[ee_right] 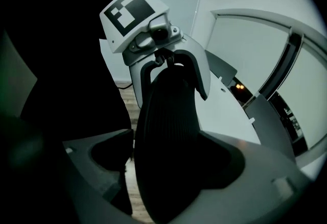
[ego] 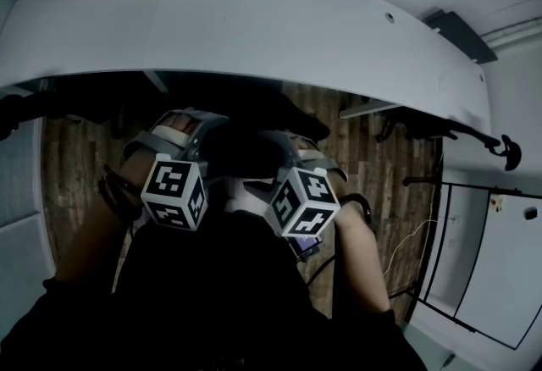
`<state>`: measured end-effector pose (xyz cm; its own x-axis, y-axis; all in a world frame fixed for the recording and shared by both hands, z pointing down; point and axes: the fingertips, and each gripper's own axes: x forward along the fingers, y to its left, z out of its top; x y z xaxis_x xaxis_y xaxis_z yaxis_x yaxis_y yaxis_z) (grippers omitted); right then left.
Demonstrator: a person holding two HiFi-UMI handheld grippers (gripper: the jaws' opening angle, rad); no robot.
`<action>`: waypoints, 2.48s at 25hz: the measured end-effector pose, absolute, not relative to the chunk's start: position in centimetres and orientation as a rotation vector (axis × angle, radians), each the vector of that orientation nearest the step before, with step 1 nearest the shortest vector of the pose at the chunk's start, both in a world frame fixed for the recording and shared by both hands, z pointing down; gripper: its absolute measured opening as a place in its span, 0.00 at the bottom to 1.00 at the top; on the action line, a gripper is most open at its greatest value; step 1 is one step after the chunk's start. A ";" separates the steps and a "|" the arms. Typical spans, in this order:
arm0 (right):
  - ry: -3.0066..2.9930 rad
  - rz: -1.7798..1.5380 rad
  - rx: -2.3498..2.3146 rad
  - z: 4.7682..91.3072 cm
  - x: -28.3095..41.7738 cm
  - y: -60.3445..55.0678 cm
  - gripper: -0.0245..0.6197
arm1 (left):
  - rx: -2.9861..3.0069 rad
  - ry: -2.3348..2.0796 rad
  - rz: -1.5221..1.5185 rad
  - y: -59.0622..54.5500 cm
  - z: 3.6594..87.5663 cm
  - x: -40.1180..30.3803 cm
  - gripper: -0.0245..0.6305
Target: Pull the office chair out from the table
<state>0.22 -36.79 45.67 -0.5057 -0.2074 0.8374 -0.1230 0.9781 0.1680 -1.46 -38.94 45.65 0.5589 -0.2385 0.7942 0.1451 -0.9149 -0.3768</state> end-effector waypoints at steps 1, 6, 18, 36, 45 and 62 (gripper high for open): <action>-2.099 -0.112 0.228 45.9 0.1 -36.9 0.63 | -2.369 0.076 -1.323 -39.2 46.0 -1.5 0.73; -2.029 -0.148 0.152 47.0 0.2 -36.9 0.63 | -2.222 0.055 -1.409 -40.1 47.8 -1.9 0.73; -2.009 -0.194 0.127 47.7 0.8 -36.0 0.54 | -2.098 -0.035 -1.478 -38.3 49.6 -2.2 0.54; -1.990 -0.264 0.142 49.1 2.9 -33.6 0.54 | -2.045 0.055 -1.479 -36.1 50.0 -0.7 0.50; -2.024 -0.278 0.111 48.0 3.7 -29.7 0.53 | -2.078 0.073 -1.451 -32.3 49.1 0.8 0.50; -2.010 -0.328 0.079 49.2 6.2 -22.2 0.53 | -2.056 0.146 -1.493 -24.7 50.3 2.7 0.50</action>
